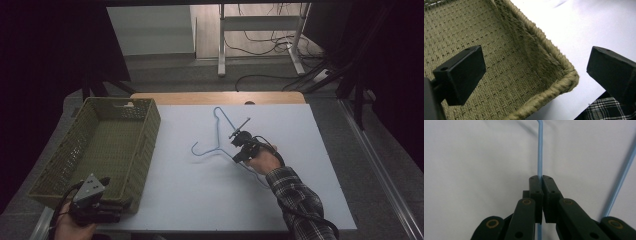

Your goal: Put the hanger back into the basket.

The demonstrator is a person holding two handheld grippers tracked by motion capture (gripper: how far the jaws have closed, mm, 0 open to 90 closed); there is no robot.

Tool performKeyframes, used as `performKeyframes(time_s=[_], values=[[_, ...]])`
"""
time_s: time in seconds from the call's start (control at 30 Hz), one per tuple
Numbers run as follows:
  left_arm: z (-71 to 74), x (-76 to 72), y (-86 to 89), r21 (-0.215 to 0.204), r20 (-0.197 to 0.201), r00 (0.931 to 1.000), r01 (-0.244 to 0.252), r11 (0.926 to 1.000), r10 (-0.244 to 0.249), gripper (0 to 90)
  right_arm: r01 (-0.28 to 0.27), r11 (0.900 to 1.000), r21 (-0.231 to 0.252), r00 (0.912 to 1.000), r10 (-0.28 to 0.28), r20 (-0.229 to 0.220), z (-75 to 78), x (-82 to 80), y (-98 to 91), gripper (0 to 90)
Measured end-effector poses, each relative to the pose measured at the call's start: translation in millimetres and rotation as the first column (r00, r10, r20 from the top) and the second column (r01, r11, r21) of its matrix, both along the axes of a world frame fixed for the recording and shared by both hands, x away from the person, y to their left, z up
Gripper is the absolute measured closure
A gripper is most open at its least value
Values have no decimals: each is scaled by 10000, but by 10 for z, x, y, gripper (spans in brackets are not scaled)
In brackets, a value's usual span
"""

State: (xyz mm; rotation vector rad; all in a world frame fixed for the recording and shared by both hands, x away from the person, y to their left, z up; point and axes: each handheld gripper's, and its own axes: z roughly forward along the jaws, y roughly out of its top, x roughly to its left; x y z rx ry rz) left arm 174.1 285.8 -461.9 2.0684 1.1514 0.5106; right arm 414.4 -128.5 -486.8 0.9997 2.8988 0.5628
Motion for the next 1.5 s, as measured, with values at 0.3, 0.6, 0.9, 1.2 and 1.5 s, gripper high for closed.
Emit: performKeyframes(time_s=[0.3,0.6,0.9,1.2,1.5], values=[[33,-11,-6,-195,85,10000,11,9998,-10,25,387,9936,1061,9989,-358,-289,32,19,-144,874],[124,-40,-69,-812,302,9993,260,9964,-236,30,621,9812,1825,9970,-527,-560,64,25,-239,874],[256,47,-474,-2403,437,9906,1367,9610,-1300,18,635,9710,2303,9968,-506,-615,84,-6,-293,874],[296,355,-943,-2712,467,9745,2240,9361,-2197,18,633,9590,2762,9971,-492,-580,112,-12,-376,874],[303,644,-1247,-2668,410,9598,2783,9227,-2777,25,873,9356,3422,9952,-668,-712,142,-12,-477,874]])
